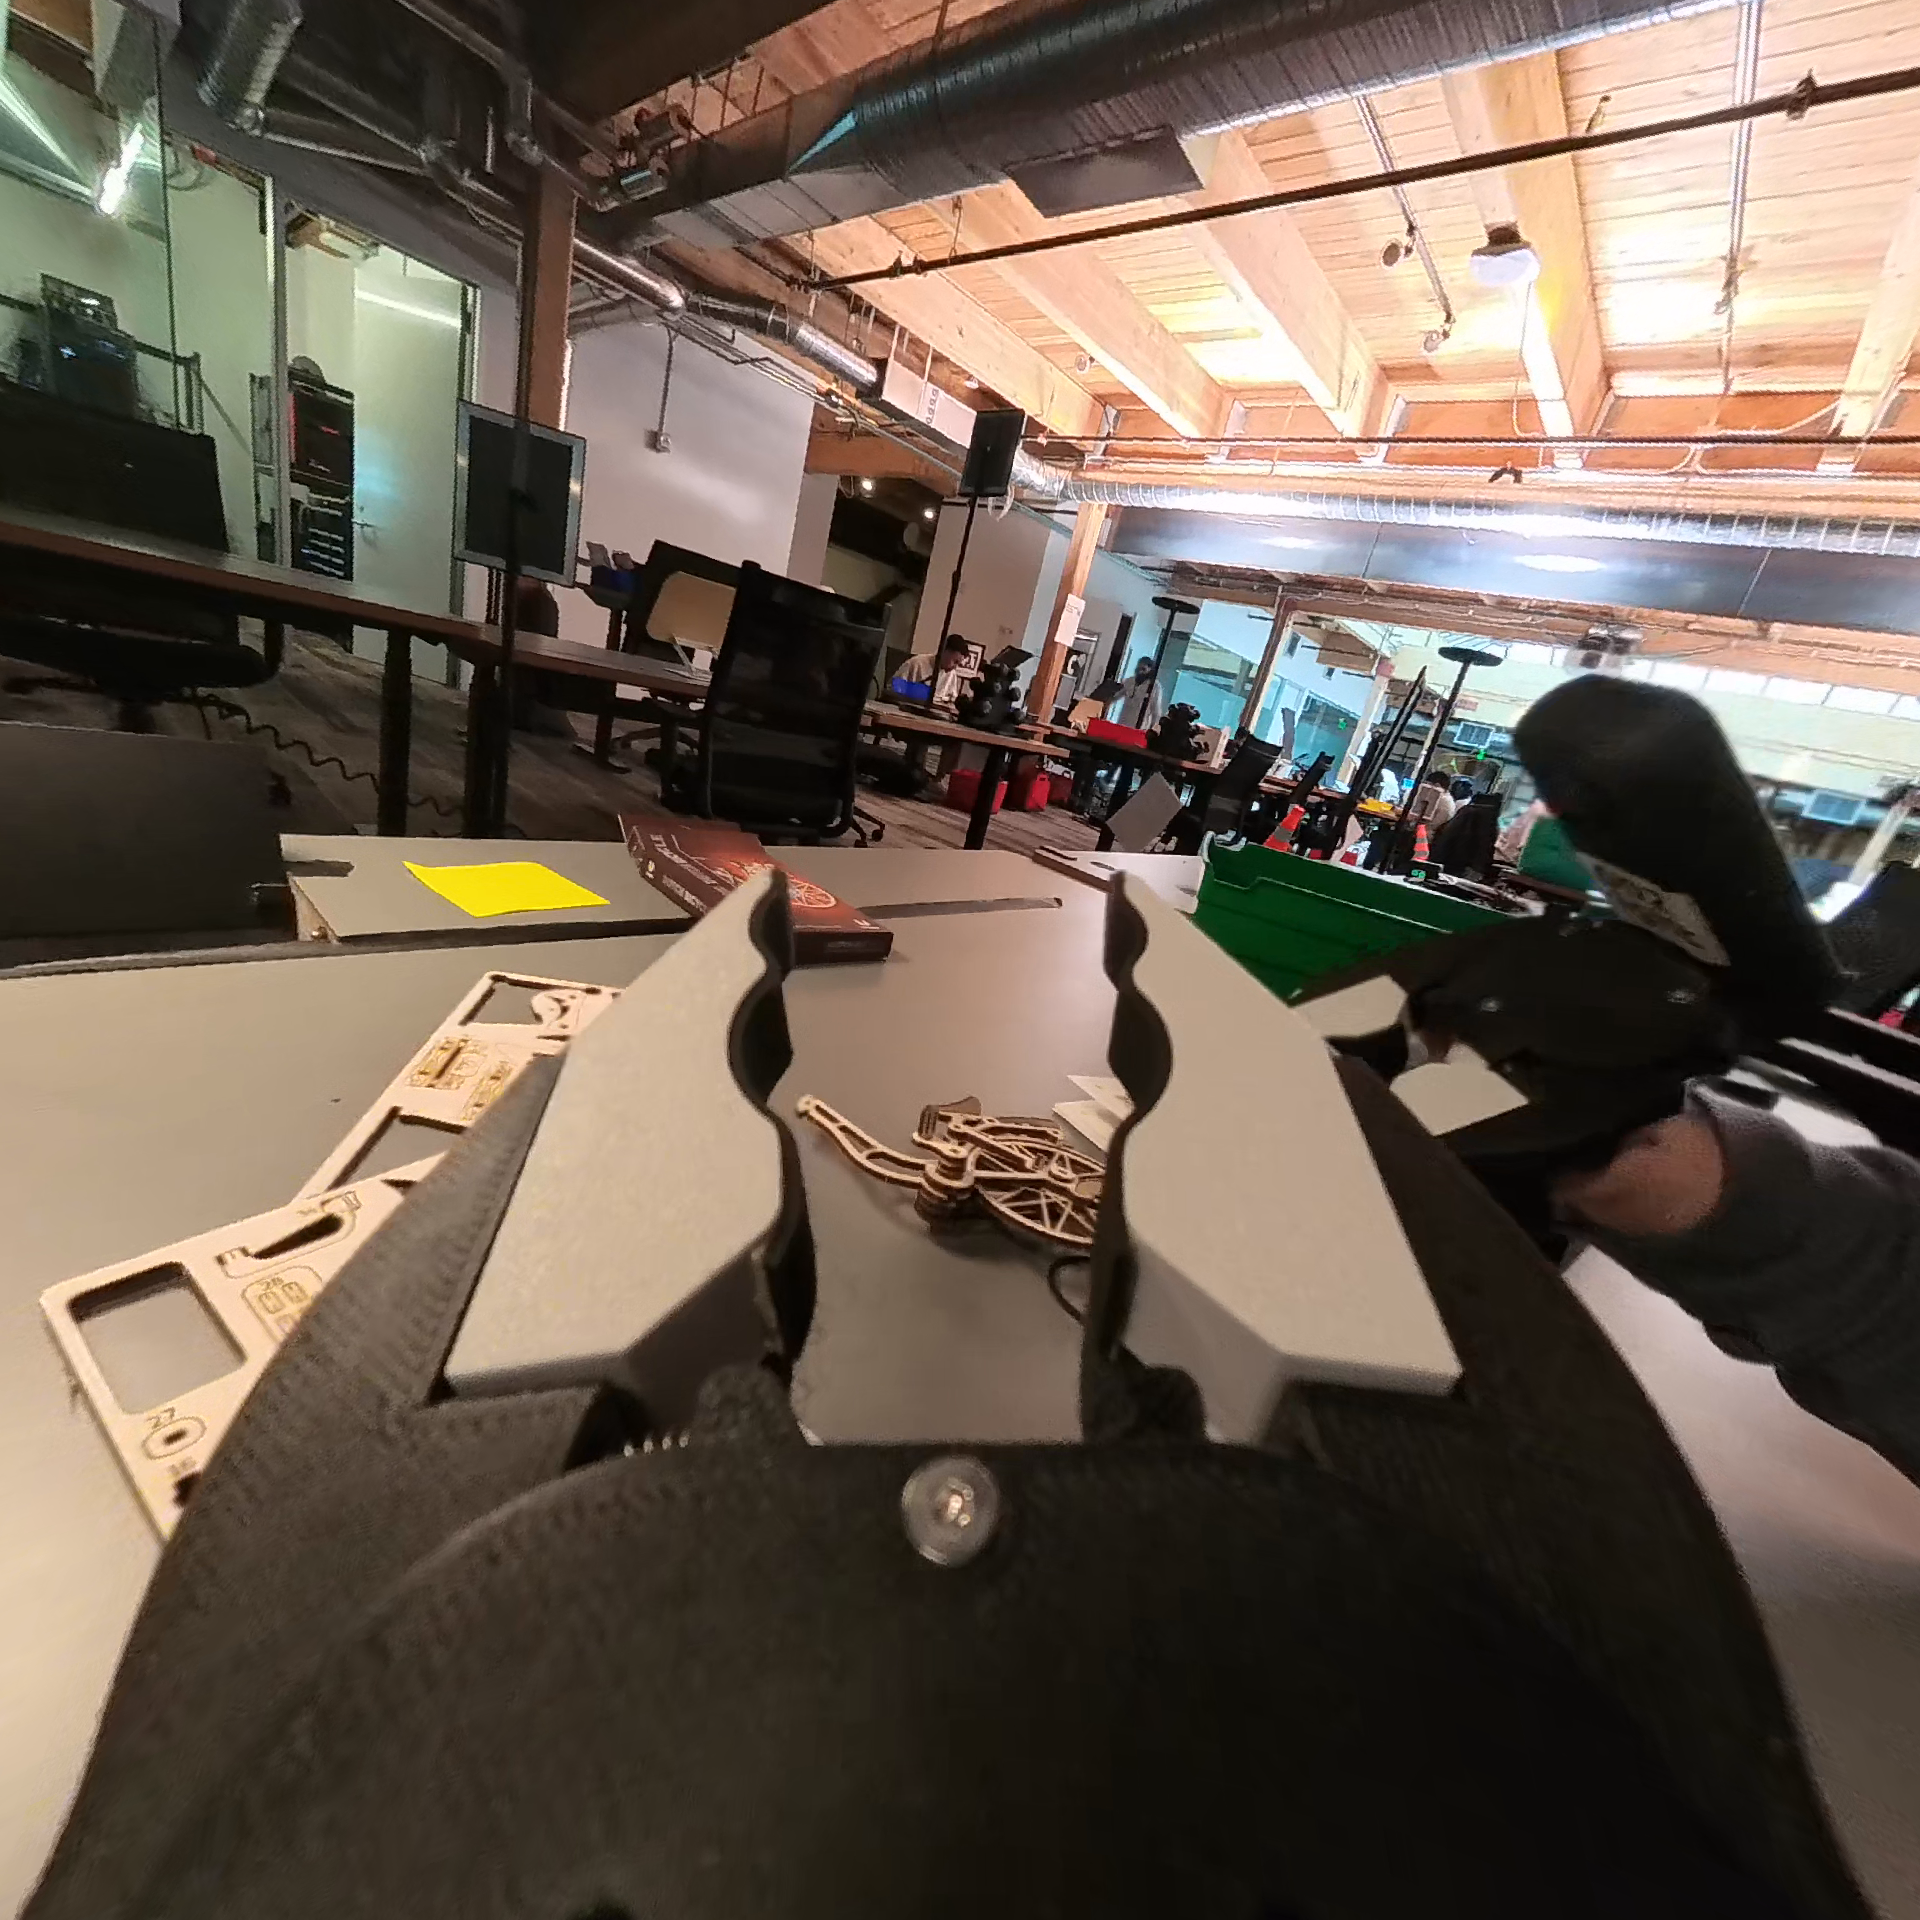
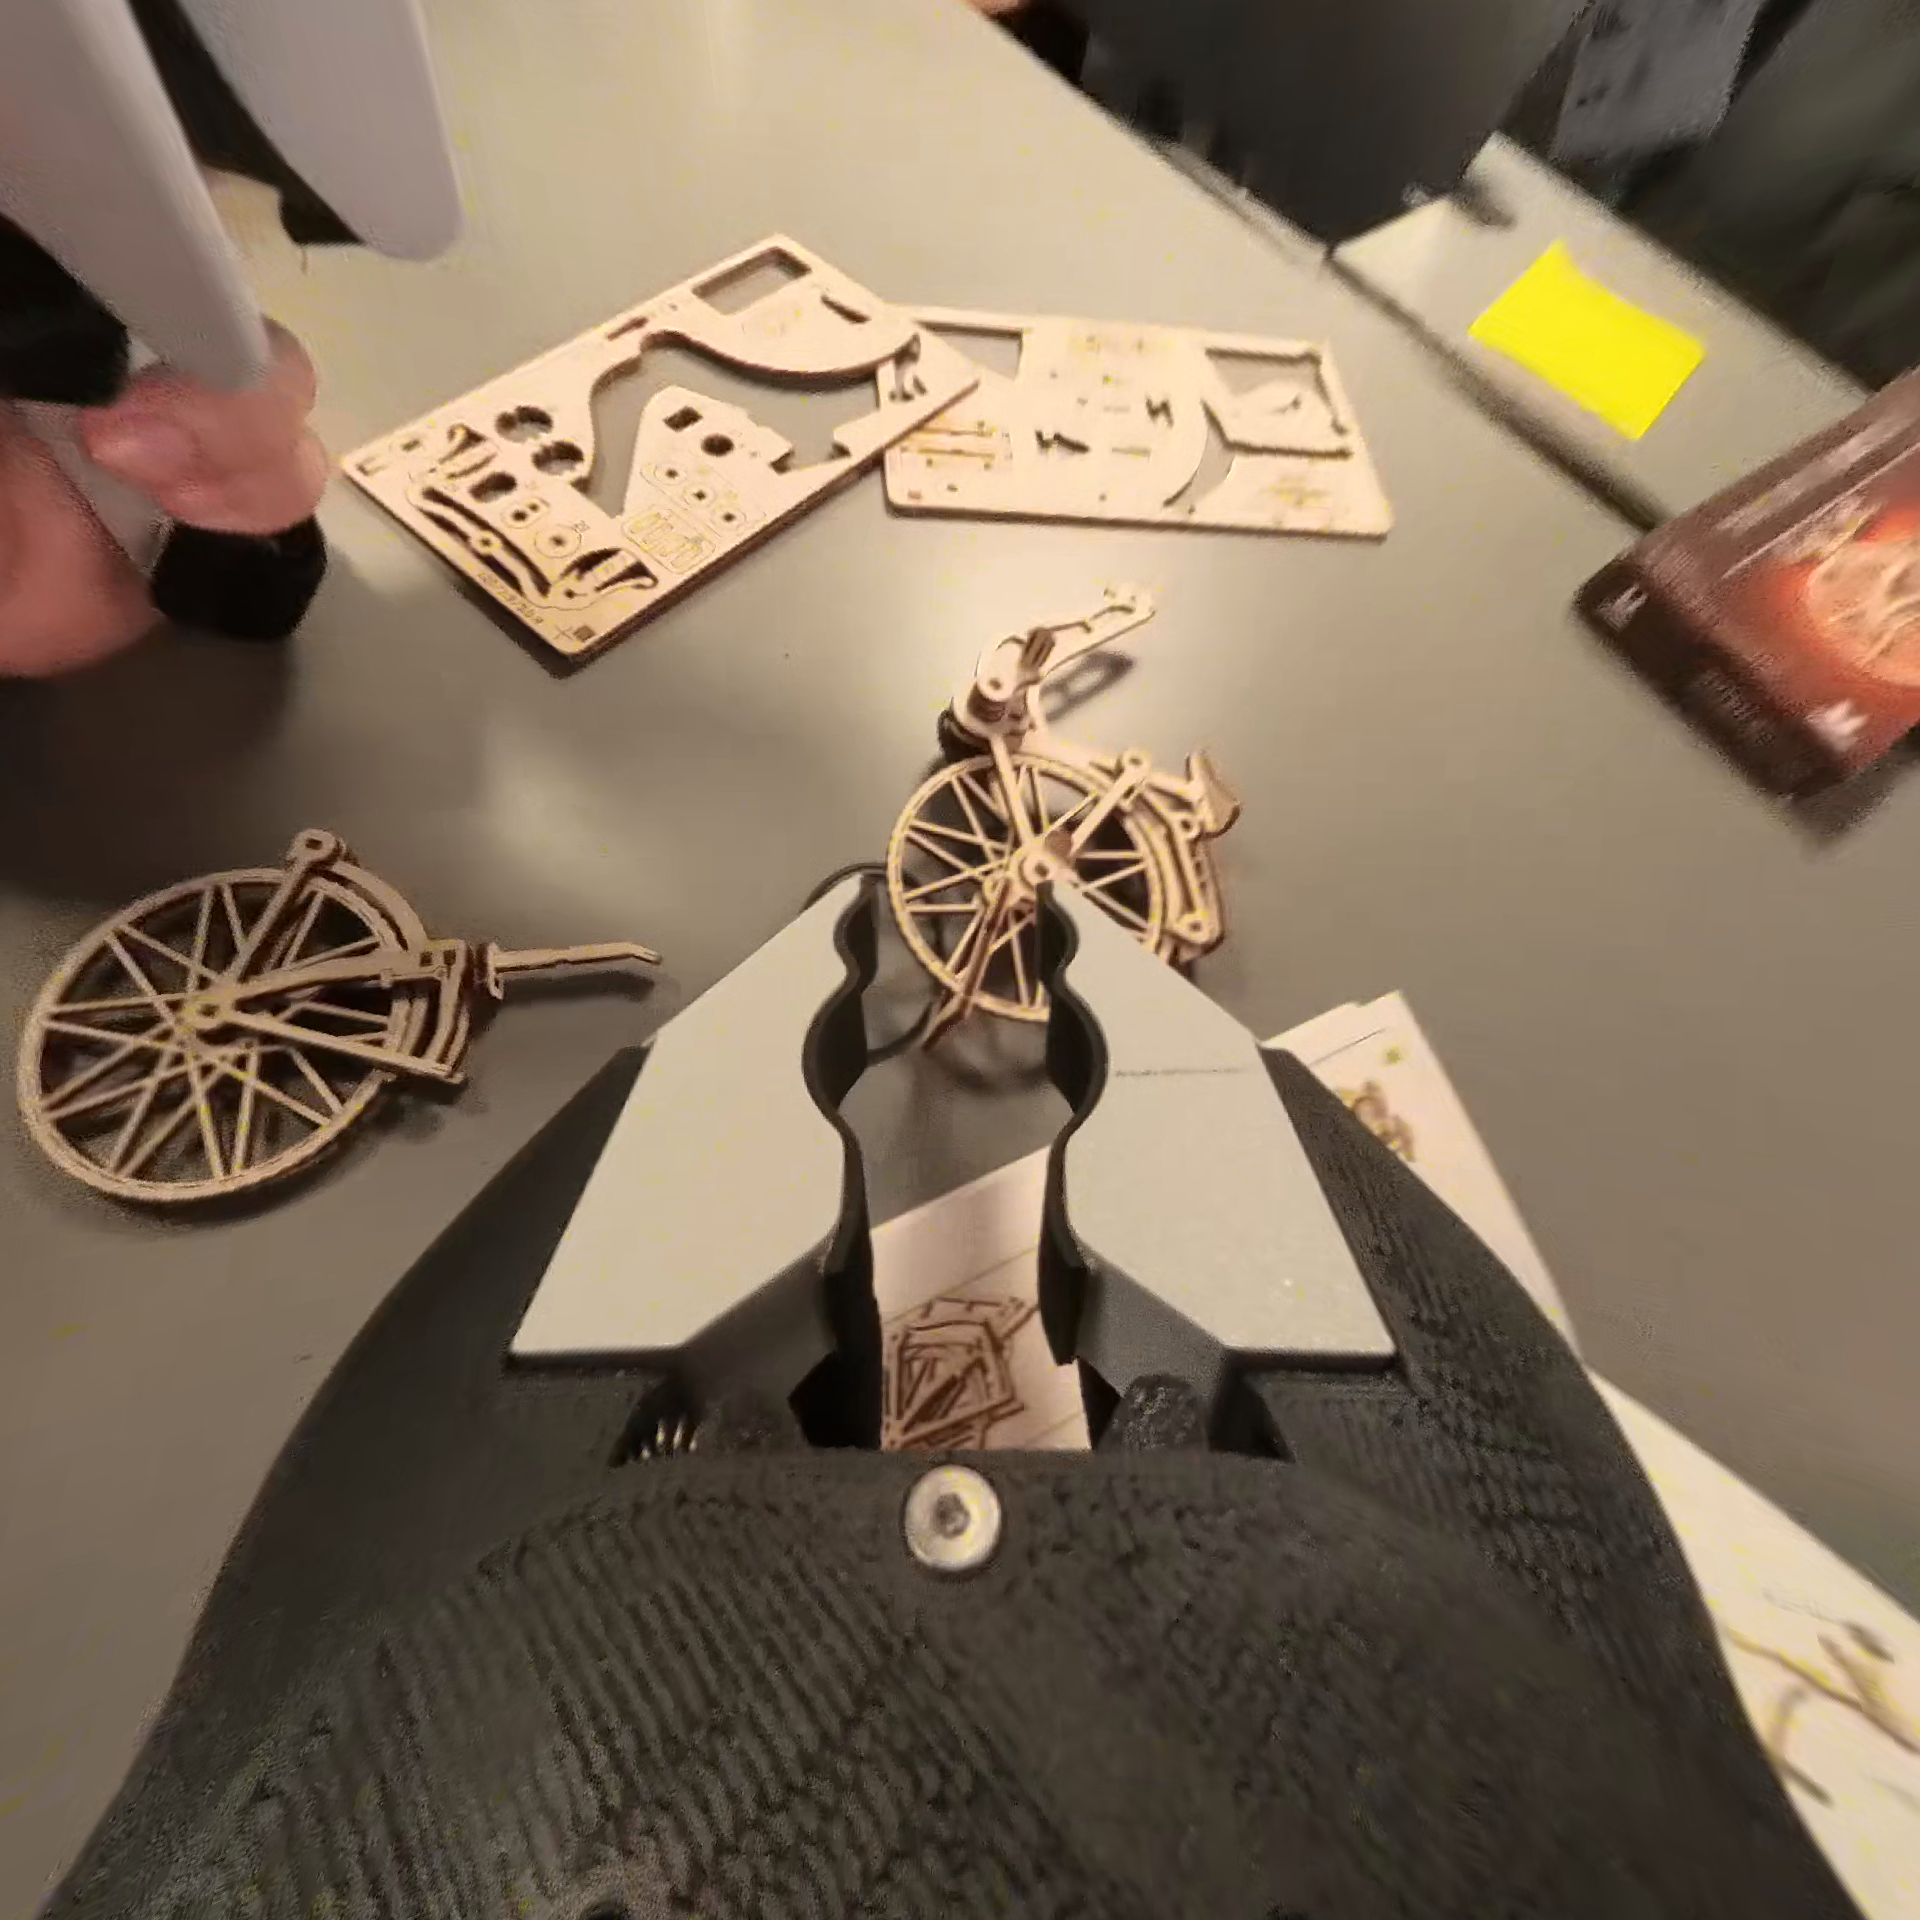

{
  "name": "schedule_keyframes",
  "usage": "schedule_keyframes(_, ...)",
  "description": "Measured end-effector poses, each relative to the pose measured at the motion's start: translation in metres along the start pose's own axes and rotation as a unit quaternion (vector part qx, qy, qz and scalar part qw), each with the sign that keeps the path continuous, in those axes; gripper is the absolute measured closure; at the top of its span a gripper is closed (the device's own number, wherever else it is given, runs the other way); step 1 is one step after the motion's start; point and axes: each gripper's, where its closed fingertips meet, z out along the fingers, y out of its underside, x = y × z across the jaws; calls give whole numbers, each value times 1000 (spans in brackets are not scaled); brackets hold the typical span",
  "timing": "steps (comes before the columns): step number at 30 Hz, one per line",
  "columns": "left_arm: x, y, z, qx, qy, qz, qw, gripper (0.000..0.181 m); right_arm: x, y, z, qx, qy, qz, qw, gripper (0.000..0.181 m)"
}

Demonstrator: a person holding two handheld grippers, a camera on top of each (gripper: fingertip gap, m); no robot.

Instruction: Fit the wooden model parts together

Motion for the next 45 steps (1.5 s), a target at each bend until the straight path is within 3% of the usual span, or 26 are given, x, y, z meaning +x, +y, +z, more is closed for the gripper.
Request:
schedule_keyframes(4,-2,-1,-1,2,-2,2,1000,122,-4,10,1,-14,-13,36,999,154)
schedule_keyframes(10,-2,2,1,-2,1,-8,1000,122,-4,24,-9,-10,22,16,1000,156)
schedule_keyframes(15,-2,4,3,-7,2,-10,1000,122,-2,19,-7,15,15,50,999,161)
schedule_keyframes(19,-1,5,4,-9,3,-4,1000,122,-3,26,2,-12,15,61,998,163)
schedule_keyframes(25,2,3,4,-9,8,7,1000,122,-1,26,5,-16,30,57,998,179)
schedule_keyframes(29,5,6,6,-31,18,64,997,122,4,14,-3,25,35,70,997,181)
schedule_keyframes(32,9,19,9,-78,39,171,981,126,7,1,-12,73,18,112,991,181)
schedule_keyframes(34,13,39,9,-127,62,257,956,139,9,-4,-16,94,0,150,984,181)
schedule_keyframes(37,14,66,8,-185,77,350,915,142,11,-7,-19,118,-29,206,971,181)
schedule_keyframes(40,17,82,7,-214,89,398,888,136,11,-12,-24,141,-59,251,956,181)
schedule_keyframes(45,13,95,7,-241,92,413,873,129,10,-16,-27,162,-97,301,935,181)
